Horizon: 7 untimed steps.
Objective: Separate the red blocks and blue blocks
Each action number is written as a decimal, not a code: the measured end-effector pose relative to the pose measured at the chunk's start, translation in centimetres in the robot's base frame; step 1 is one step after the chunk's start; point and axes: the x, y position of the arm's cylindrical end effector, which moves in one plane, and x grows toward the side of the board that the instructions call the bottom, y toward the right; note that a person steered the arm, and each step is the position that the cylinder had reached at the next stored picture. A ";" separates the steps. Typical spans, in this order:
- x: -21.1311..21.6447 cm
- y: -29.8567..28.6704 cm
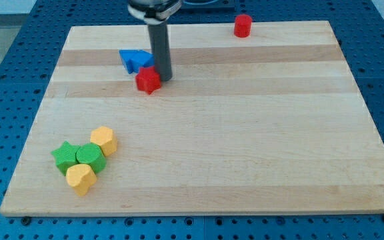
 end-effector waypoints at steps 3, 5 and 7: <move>8.4 -4.6; 2.6 3.2; 4.4 -2.0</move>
